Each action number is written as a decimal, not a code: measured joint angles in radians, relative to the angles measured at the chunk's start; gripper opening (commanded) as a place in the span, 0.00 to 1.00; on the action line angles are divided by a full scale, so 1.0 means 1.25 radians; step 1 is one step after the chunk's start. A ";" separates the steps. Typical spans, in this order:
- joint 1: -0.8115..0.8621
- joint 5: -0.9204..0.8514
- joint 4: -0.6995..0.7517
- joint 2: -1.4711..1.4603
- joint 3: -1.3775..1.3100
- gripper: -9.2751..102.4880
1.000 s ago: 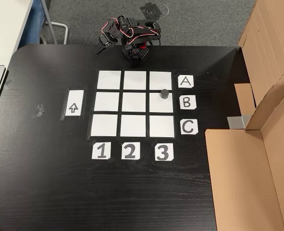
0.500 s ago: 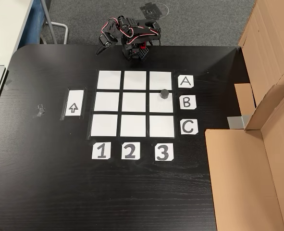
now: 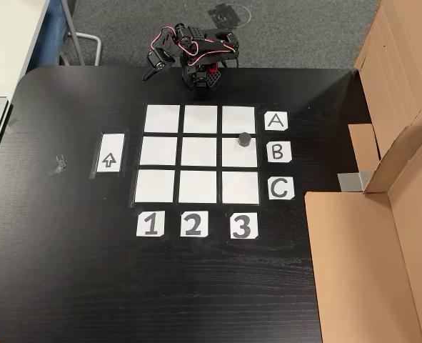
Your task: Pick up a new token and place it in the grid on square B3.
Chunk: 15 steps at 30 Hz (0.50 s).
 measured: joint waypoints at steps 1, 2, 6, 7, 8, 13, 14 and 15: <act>0.000 0.000 0.000 0.000 0.000 0.08; 0.000 -0.004 0.000 0.000 0.000 0.08; 0.000 -0.006 0.000 0.000 0.000 0.08; 0.000 -0.006 0.000 0.000 0.000 0.08; 0.000 -0.006 0.000 0.000 0.000 0.08; -0.001 -0.006 0.000 0.000 0.000 0.08; -0.001 -0.006 0.000 0.000 0.000 0.08; -0.001 -0.006 0.000 0.000 0.000 0.08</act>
